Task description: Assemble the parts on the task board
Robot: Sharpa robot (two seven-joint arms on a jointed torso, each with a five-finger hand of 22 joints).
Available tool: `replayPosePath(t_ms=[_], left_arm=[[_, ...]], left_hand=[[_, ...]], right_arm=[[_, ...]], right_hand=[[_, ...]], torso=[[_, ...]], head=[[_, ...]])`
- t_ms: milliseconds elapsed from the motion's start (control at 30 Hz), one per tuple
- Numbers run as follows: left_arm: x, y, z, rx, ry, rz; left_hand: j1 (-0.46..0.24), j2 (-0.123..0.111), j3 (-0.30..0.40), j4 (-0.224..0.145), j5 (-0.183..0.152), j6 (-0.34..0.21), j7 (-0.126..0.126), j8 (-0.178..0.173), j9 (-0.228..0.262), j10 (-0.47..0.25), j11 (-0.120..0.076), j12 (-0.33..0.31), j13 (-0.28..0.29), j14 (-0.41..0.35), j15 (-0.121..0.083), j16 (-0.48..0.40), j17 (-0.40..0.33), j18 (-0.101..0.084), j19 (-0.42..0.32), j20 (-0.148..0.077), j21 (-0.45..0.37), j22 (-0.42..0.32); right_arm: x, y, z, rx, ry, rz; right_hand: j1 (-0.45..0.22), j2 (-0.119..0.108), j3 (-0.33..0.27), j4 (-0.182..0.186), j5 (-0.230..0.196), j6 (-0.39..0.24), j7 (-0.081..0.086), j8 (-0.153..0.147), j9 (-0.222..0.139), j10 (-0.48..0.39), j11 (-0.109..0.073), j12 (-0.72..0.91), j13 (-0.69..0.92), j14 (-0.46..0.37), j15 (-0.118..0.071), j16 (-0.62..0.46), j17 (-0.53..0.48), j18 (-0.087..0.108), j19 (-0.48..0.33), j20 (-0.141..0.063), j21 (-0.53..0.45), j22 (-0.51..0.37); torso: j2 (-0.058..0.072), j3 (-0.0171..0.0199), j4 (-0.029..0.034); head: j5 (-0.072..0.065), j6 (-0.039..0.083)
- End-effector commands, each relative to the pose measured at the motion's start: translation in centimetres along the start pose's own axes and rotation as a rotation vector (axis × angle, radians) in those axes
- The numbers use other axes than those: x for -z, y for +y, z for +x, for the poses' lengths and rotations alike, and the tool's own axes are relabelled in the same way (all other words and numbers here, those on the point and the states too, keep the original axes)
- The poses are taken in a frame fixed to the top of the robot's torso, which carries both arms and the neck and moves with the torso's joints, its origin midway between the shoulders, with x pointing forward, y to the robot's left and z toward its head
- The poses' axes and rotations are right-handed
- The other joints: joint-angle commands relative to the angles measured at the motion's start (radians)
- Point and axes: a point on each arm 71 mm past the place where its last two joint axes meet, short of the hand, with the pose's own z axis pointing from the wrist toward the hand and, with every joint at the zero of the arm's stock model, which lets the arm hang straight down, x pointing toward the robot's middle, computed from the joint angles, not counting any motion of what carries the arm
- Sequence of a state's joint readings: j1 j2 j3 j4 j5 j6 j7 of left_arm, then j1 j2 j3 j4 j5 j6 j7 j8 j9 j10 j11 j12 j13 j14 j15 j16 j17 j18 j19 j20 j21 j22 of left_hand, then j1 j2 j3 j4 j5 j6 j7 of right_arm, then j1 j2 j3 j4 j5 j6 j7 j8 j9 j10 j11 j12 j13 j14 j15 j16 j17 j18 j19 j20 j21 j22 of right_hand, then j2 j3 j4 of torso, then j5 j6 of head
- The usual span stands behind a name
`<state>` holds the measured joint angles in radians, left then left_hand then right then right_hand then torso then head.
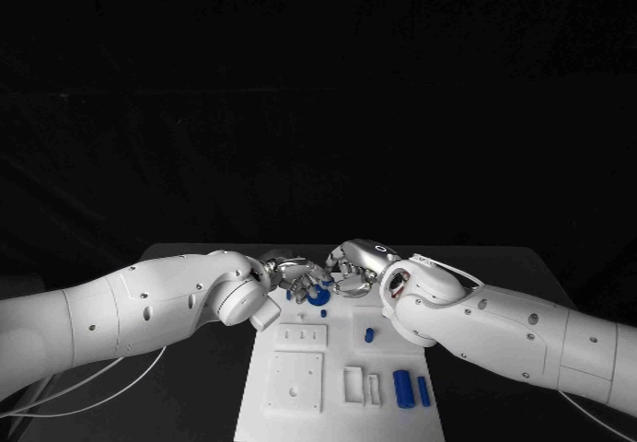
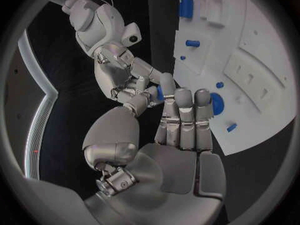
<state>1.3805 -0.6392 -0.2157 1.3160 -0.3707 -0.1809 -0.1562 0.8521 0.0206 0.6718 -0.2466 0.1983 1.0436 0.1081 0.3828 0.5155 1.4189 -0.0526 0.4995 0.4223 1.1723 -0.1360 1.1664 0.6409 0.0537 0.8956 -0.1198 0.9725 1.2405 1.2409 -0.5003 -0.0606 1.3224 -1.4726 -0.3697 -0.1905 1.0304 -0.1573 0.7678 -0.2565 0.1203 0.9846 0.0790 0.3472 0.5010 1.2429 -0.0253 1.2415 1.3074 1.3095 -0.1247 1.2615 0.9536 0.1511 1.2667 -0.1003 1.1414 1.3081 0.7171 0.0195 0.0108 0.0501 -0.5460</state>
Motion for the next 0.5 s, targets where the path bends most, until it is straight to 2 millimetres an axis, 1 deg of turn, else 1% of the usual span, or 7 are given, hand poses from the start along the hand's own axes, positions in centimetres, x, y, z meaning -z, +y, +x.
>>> replayPosePath(t_ms=[33,67,133,200,300,433,500], left_arm=[[0.0,-0.1,-0.2,-0.019,-0.021,0.010],[0.0,-0.1,-0.3,-0.028,-0.026,0.009],[0.0,-0.1,-0.3,-0.038,-0.032,0.007],[0.0,-0.1,-0.4,-0.046,-0.038,0.004],[0.0,0.0,-0.5,-0.070,-0.044,0.003],[0.1,0.1,-0.7,-0.128,-0.048,0.000],[0.2,0.2,-0.8,-0.145,-0.046,-0.005]], left_hand=[[0.006,0.001,0.001,-0.007,0.007,0.092,-0.067,-0.001,0.144,-0.001,-0.007,0.006,0.002,0.009,-0.019,0.005,0.000,-0.013,0.005,-0.113,0.006,0.001],[0.008,-0.001,0.003,-0.008,0.011,0.093,-0.067,-0.002,0.148,-0.001,-0.007,0.009,0.004,0.009,-0.019,0.007,-0.001,-0.014,0.003,-0.114,0.008,0.000],[0.009,-0.008,0.004,-0.011,0.027,0.100,-0.070,-0.001,0.155,0.002,-0.010,0.018,0.008,0.012,-0.021,0.016,0.001,-0.018,-0.006,-0.113,0.009,0.000],[0.009,-0.014,0.003,-0.012,0.052,0.106,-0.073,-0.001,0.163,0.005,-0.013,0.028,0.013,0.013,-0.024,0.027,0.004,-0.021,-0.015,-0.113,0.012,0.001],[0.009,-0.017,0.001,-0.014,0.064,0.114,-0.076,-0.001,0.172,0.008,-0.016,0.037,0.017,0.014,-0.027,0.037,0.007,-0.024,-0.021,-0.115,0.016,0.003],[0.008,-0.019,-0.001,-0.014,0.074,0.124,-0.080,-0.002,0.186,0.012,-0.020,0.051,0.024,0.017,-0.032,0.052,0.010,-0.026,-0.025,-0.119,0.025,0.003],[0.009,-0.020,-0.001,-0.015,0.081,0.128,-0.082,-0.002,0.195,0.013,-0.023,0.058,0.028,0.017,-0.034,0.059,0.011,-0.026,-0.026,-0.121,0.029,0.003]], right_arm=[[0.0,-0.2,0.1,-0.022,0.008,0.002],[0.0,-0.2,0.1,-0.022,0.006,0.001],[0.1,-0.4,0.0,-0.024,-0.003,0.006],[0.2,-0.9,-0.2,-0.027,-0.018,0.017],[0.5,-2.0,-0.6,-0.040,-0.045,0.036],[1.3,-3.9,-1.5,-0.077,-0.097,0.063],[1.6,-4.7,-1.8,-0.092,-0.118,0.074]], right_hand=[[-0.020,-0.017,-0.021,0.005,-0.002,0.035,0.012,-0.007,-0.002,-0.019,0.005,-0.013,0.009,-0.002,-0.004,-0.006,-0.001,0.111,0.005,-0.003,-0.007,0.004],[-0.028,-0.040,-0.031,0.017,-0.004,0.004,0.020,-0.026,-0.009,-0.034,0.012,-0.027,0.000,-0.003,0.002,-0.009,-0.002,0.111,0.004,-0.004,-0.011,0.002],[-0.032,-0.060,-0.047,0.030,-0.001,-0.027,0.030,-0.044,-0.016,-0.051,0.021,-0.041,-0.010,-0.004,0.010,-0.013,-0.003,0.111,0.002,-0.006,-0.017,0.000],[-0.033,-0.070,-0.061,0.039,-0.011,-0.055,0.040,-0.060,-0.024,-0.077,0.031,-0.063,-0.024,-0.005,0.020,-0.016,-0.004,0.111,-0.001,-0.007,-0.022,-0.003],[-0.042,-0.088,-0.084,0.047,-0.026,-0.083,0.051,-0.076,-0.030,-0.135,0.041,-0.114,-0.060,-0.013,0.029,-0.022,-0.005,0.111,-0.010,-0.006,-0.031,-0.005],[-0.053,-0.107,-0.120,0.052,-0.014,-0.154,0.076,-0.113,-0.045,-0.178,0.065,-0.145,-0.078,-0.050,0.054,-0.049,-0.012,0.111,-0.051,0.001,-0.064,-0.013],[-0.056,-0.111,-0.136,0.055,0.004,-0.165,0.082,-0.117,-0.046,-0.189,0.072,-0.148,-0.082,-0.058,0.060,-0.053,-0.013,0.111,-0.061,0.004,-0.074,-0.015]], torso=[[0.000,0.0000,0.0002],[0.000,0.0001,-0.0003],[0.001,0.0004,-0.0008],[0.001,0.0006,-0.0006],[0.000,0.0005,0.0002],[-0.001,-0.0003,0.0005],[0.000,0.0005,-0.0006]], head=[[0.000,-0.002],[0.001,-0.002],[0.001,-0.003],[0.001,-0.003],[0.001,-0.005],[0.004,-0.007],[0.007,-0.007]])
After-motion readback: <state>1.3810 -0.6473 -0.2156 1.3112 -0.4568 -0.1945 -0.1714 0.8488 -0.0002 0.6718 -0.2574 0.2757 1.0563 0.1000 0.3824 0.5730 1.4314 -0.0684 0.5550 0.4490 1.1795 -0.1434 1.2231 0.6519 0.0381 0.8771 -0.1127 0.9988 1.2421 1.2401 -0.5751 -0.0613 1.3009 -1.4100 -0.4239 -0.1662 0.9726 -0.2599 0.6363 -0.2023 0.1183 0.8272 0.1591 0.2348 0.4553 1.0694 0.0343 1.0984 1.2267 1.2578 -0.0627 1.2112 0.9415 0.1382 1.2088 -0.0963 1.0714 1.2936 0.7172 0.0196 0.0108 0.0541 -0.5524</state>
